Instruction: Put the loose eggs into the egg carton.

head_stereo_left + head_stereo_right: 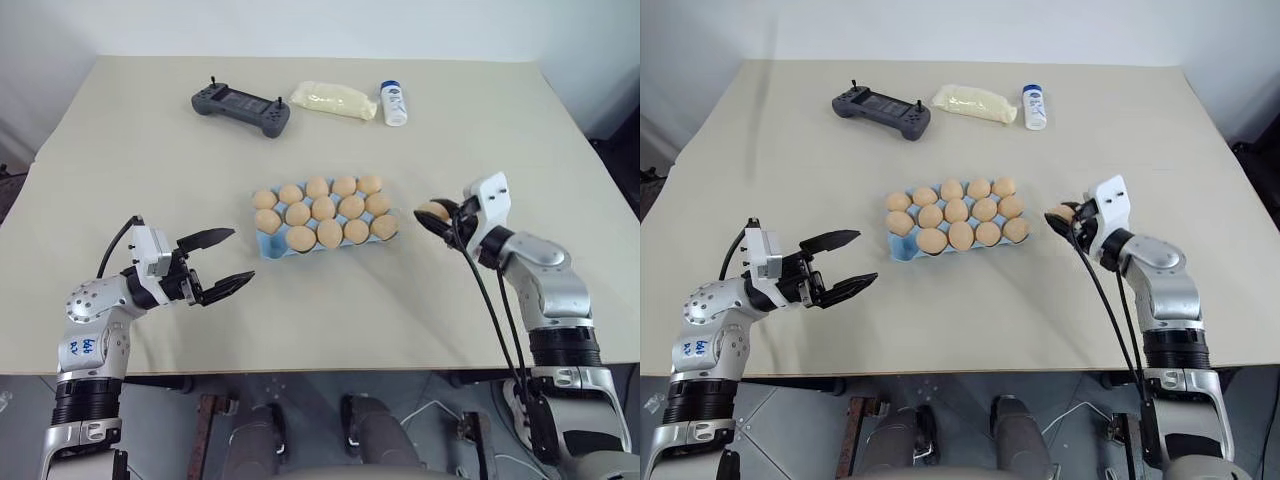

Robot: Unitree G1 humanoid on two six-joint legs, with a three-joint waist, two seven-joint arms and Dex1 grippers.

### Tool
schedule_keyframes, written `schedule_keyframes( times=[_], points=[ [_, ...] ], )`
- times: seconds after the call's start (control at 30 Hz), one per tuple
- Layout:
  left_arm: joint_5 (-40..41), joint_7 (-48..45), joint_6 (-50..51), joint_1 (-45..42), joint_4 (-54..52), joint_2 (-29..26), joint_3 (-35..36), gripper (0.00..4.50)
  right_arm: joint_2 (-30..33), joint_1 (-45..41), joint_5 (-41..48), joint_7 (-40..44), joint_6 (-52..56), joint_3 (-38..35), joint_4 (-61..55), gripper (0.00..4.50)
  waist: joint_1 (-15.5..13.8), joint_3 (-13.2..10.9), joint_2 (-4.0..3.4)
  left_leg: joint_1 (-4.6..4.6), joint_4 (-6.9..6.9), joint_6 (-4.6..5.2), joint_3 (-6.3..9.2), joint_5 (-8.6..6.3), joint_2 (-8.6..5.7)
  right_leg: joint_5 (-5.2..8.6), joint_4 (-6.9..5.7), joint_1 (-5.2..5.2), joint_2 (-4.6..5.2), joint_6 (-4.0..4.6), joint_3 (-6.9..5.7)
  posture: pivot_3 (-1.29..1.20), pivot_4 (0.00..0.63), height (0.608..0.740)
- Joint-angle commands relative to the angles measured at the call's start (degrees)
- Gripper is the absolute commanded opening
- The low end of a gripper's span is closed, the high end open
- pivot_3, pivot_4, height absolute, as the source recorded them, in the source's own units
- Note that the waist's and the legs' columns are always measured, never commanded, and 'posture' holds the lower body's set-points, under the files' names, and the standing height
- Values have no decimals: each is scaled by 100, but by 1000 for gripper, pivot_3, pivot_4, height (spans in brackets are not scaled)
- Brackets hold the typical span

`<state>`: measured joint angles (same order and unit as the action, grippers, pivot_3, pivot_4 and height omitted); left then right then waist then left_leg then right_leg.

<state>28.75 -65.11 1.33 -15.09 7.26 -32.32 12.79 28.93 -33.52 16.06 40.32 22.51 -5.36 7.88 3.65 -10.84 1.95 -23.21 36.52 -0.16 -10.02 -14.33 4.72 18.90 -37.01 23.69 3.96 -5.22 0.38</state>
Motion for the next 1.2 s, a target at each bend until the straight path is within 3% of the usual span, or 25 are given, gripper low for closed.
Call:
schedule_keyframes(
  times=[0.03, 0.23, 0.57, 0.93, 1.2],
  points=[
    [105, -4, -23, -47, -98, -69, 93, 4500, -163, -288, 235, 22, 336, 228, -793, 1645, 1, 0, 0, 0, 0, -1, 1, 0, 2, 1, 0, 0, -1, 1, -2, 0, 150, 740],
    [52, -3, -82, -128, 51, -103, 111, 4500, -916, -754, 214, -132, 509, 888, -1151, 1645, -6, 0, 0, -3, -3, -1, 3, -1, 1, 2, 2, 1, 0, 4, -5, 0, 150, 740],
    [61, 50, -174, -56, 133, -272, 255, 4500, -2488, -1071, -422, -582, 73, 2029, -381, 1645, 8, 0, 1, -8, -3, -3, 0, -2, 1, 2, 2, 5, 3, 4, -17, 0, 150, 740],
    [88, 176, -119, 100, -98, -256, 278, 4500, -3052, -1412, -1129, -934, -687, 2225, 986, 1645, 117, 2, 3, -9, -11, -4, -1, -2, -4, 3, 0, 5, 43, 5, -93, 0, 150, 740],
    [106, 227, -91, 170, -200, -226, 278, 4500, -2995, -1165, -896, -451, -385, 2252, 353, 4419, 131, 2, 3, -9, -25, -14, 2, -8, 0, 3, -3, 13, 49, 5, -129, 0, 150, 740]
  ],
)
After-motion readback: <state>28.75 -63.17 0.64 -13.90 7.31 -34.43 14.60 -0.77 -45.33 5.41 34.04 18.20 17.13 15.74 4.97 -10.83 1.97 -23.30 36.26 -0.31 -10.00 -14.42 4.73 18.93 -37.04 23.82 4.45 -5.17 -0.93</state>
